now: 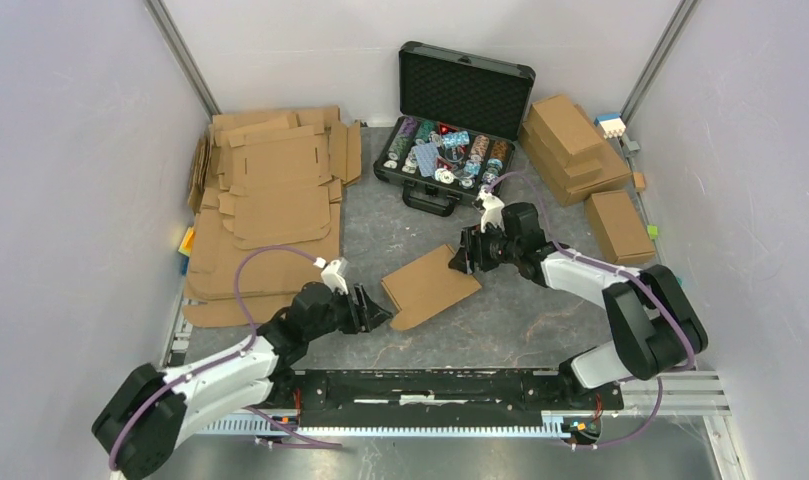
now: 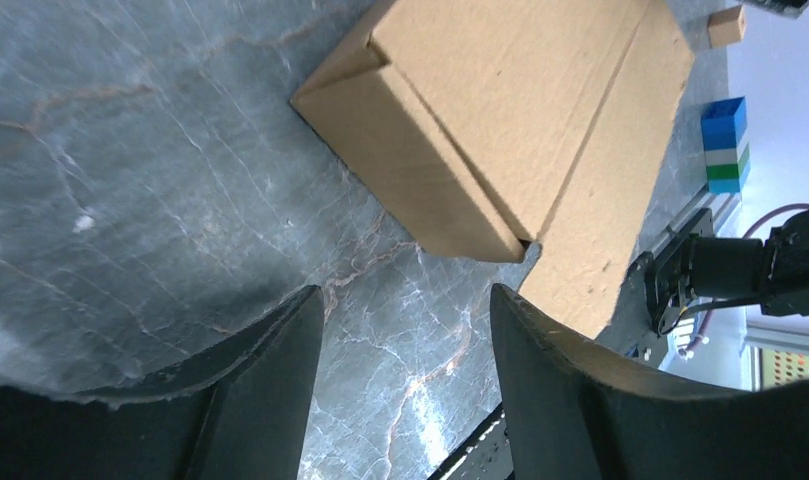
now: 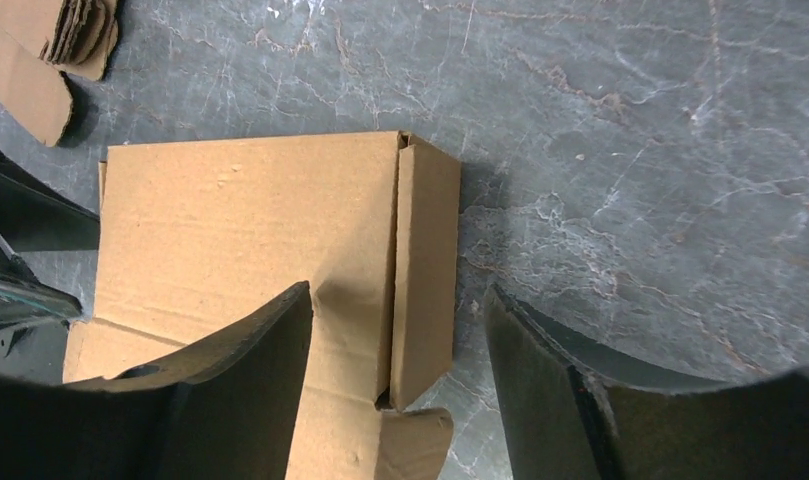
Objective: Fold the paper box
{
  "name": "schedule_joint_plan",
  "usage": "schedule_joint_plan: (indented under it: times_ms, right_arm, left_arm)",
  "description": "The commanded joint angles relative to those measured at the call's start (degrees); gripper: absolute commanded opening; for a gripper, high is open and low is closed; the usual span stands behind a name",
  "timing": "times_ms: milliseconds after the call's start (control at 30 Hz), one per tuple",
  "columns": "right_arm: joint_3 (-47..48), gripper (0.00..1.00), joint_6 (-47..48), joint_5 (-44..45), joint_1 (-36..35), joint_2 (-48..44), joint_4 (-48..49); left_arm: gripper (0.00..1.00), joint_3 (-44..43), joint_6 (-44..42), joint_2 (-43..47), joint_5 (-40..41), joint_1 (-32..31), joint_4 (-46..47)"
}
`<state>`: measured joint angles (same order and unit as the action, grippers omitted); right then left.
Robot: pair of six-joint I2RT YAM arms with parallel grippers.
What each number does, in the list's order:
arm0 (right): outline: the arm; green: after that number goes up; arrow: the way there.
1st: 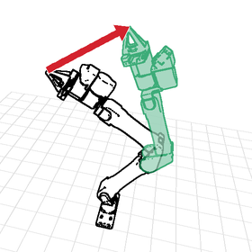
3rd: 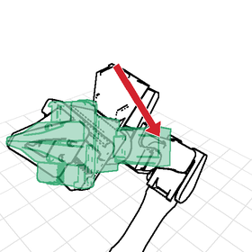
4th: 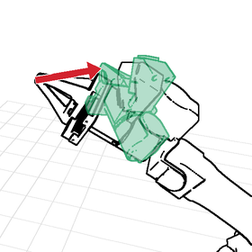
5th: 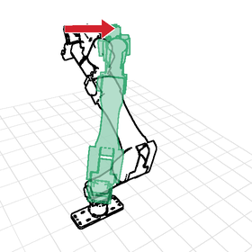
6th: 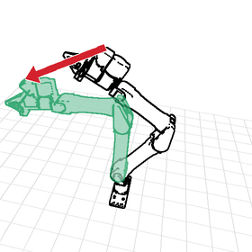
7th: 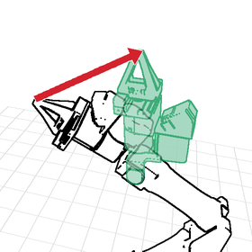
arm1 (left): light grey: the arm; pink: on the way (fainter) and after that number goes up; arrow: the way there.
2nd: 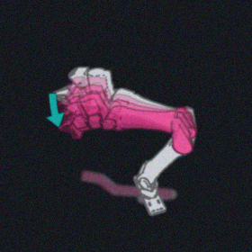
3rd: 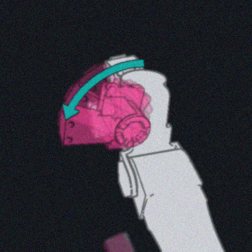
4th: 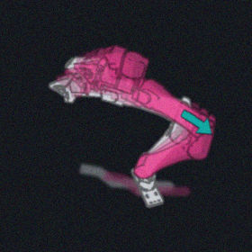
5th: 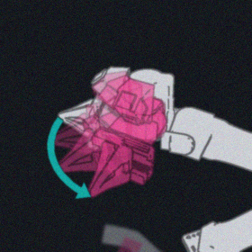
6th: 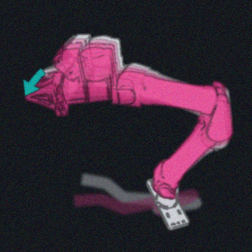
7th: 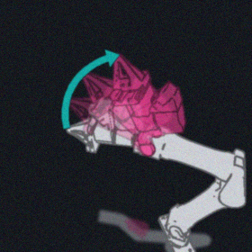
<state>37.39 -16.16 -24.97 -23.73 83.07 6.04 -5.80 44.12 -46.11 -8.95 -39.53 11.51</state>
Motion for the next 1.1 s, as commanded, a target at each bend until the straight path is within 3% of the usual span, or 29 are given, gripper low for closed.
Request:
schedule_joint_plan:
  times_ms: [0,167,433,633,733,900,1067]
  right_arm:
    - [0.86,0.66,-1.29,-3.51,0.35,2.59,5.39]
    - [-0.60,0.47,-2.73,-4.87,0.47,2.33,6.87]
    - [-8.71,0.42,-6.70,-4.10,0.27,-4.85,9.55]
    - [-14.61,0.39,-7.59,-3.04,0.19,-14.56,8.32]
    - [-16.02,0.45,-6.23,-1.29,0.21,-19.88,4.69]
    - [-12.53,0.75,0.32,10.07,0.51,-25.54,-5.88]
    - [-9.57,0.84,2.40,13.05,1.18,-26.50,-9.49]
  left_arm:
    - [0.70,0.97,5.02,-6.95,-3.97,-1.16,14.69]
    - [0.73,-0.87,9.01,-12.07,-2.65,-1.08,20.55]
    - [0.75,-4.77,9.58,-17.87,-2.52,-0.42,21.93]
    - [0.63,-9.60,5.30,-24.74,-4.76,0.45,20.47]
    - [0.56,-13.53,2.08,-28.22,-6.90,1.72,18.11]
    - [0.50,-19.87,-3.71,-32.88,-16.90,7.98,12.84]
    - [0.49,-27.73,-13.93,-35.41,-19.43,9.90,0.56]
